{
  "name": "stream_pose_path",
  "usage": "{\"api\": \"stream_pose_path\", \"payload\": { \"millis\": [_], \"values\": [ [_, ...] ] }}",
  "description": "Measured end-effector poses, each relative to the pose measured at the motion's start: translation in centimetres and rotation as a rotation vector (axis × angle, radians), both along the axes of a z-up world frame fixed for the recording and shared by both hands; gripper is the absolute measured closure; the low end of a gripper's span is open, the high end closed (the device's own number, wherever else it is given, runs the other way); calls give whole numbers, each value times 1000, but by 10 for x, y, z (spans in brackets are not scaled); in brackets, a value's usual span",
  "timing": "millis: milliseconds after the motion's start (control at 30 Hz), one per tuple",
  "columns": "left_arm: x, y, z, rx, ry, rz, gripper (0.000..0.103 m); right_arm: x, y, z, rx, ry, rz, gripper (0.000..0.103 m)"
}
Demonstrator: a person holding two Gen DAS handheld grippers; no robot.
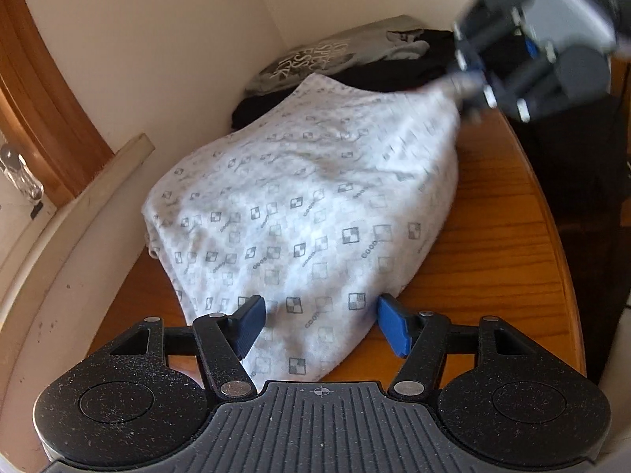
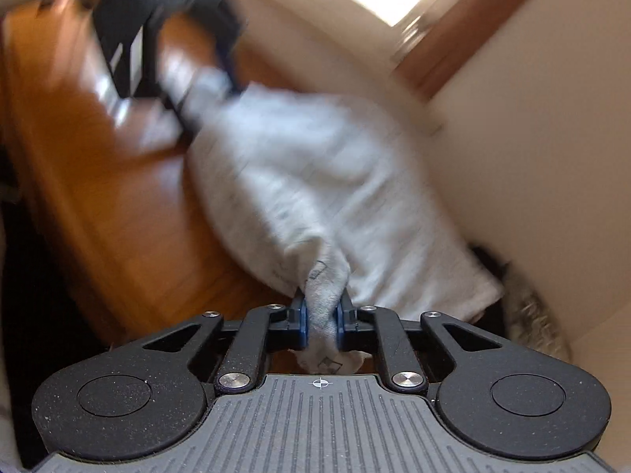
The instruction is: Fold clothes
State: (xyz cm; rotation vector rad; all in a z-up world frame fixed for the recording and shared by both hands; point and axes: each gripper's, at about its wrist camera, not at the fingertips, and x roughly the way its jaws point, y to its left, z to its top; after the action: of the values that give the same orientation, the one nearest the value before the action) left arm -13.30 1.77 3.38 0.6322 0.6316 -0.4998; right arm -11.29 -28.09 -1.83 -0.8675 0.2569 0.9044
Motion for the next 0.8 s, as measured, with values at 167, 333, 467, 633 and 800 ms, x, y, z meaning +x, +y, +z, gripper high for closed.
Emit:
{"api": "stream_pose_path", "payload": {
  "millis": [167,333,467,633,800],
  "values": [
    [2,5,0,19,-17,27,33,9,-7,45,135,-18,-41,90],
    [6,4,-1,-3,-18,25,38,13,-4,59,153,-4,-53,90],
    [12,10,1,-15,-19,60,83,3,-5,59,127,2,-32,90],
    [-1,28,22,-42,-72,90,92,-13,-6,60,96,28,16,90],
    [-30,61,54,-66,-116,127,92,-32,3,73,126,105,99,90]
  ]
}}
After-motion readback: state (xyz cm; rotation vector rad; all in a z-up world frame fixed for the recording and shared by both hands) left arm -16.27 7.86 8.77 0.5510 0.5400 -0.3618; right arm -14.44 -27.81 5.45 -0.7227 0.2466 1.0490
